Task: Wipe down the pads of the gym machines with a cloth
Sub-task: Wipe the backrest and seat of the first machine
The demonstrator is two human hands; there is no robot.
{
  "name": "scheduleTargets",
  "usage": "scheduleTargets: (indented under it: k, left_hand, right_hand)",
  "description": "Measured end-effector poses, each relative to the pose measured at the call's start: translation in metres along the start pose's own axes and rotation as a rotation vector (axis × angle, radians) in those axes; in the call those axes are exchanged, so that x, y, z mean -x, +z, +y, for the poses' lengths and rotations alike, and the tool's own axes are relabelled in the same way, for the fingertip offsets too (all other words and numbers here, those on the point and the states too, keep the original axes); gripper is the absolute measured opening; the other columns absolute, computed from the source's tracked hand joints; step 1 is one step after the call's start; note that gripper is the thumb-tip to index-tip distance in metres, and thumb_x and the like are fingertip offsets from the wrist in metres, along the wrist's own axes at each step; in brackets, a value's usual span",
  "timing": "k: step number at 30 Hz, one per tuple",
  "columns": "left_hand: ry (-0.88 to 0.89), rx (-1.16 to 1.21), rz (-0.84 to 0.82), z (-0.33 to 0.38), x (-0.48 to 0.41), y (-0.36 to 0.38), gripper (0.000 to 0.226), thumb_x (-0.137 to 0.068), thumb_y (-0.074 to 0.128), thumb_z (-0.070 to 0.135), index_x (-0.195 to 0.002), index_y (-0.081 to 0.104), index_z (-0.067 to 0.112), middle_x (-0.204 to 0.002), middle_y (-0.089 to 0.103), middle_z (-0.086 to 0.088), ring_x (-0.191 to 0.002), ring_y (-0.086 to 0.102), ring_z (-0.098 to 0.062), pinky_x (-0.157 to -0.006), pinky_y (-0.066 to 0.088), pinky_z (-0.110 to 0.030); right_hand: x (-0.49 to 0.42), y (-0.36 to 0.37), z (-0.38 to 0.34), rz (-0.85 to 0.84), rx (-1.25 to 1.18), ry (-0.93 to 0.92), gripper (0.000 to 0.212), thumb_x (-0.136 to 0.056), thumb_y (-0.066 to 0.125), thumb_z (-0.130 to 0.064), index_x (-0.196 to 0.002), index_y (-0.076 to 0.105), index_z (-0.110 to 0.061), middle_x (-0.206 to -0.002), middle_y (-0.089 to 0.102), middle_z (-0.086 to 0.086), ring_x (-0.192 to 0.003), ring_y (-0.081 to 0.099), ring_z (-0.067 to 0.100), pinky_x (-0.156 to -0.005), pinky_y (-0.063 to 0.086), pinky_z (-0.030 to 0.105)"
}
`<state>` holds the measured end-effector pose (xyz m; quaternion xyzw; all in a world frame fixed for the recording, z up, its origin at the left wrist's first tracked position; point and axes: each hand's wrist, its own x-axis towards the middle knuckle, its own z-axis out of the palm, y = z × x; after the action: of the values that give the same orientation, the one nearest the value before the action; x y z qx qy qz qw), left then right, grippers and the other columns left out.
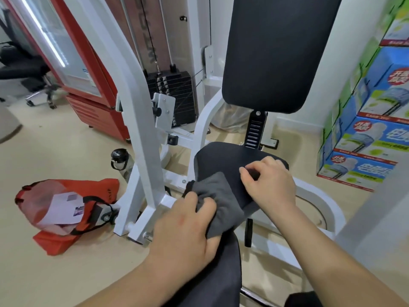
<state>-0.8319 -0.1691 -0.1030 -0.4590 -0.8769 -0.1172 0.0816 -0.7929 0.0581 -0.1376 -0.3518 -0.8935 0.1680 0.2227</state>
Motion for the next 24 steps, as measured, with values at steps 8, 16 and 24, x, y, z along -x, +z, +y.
scheduleTargets:
  k: [8, 16, 24]
  left_hand:
    - [0.525, -0.28, 0.033, 0.057, -0.07, 0.036, 0.024, -0.066, 0.065, 0.013, -0.087, 0.059, 0.023, -0.094, 0.052, -0.007, -0.079, 0.046, -0.027, -0.064, 0.024, -0.037]
    - [0.587, 0.067, -0.352, 0.08, -0.11, 0.026, 0.037, -0.083, 0.066, 0.042, -0.118, 0.068, 0.031, -0.123, 0.052, 0.002, -0.109, 0.051, -0.019, -0.094, 0.046, -0.036]
    - [0.261, 0.157, -0.251, 0.024, -0.15, 0.02, 0.05, -0.084, 0.047, 0.019, -0.13, 0.065, 0.026, -0.142, 0.051, 0.003, -0.128, 0.049, -0.026, -0.103, 0.047, -0.047]
  right_hand:
    - [0.044, -0.031, 0.029, -0.005, -0.74, 0.434, 0.036, -0.101, 0.052, -0.035, -0.078, 0.067, -0.011, -0.069, 0.066, 0.006, -0.071, 0.062, 0.027, -0.067, 0.047, 0.036]
    - [0.078, -0.043, 0.024, -0.148, -0.997, 0.567, 0.036, -0.108, 0.034, -0.051, -0.109, 0.069, -0.041, -0.115, 0.072, -0.009, -0.103, 0.067, 0.001, -0.09, 0.053, 0.027]
    - [0.073, 0.016, -0.027, 0.009, -0.899, 0.725, 0.08, -0.106, 0.043, -0.044, -0.165, -0.004, -0.016, -0.17, -0.004, -0.002, -0.156, 0.018, 0.023, -0.12, 0.025, 0.034]
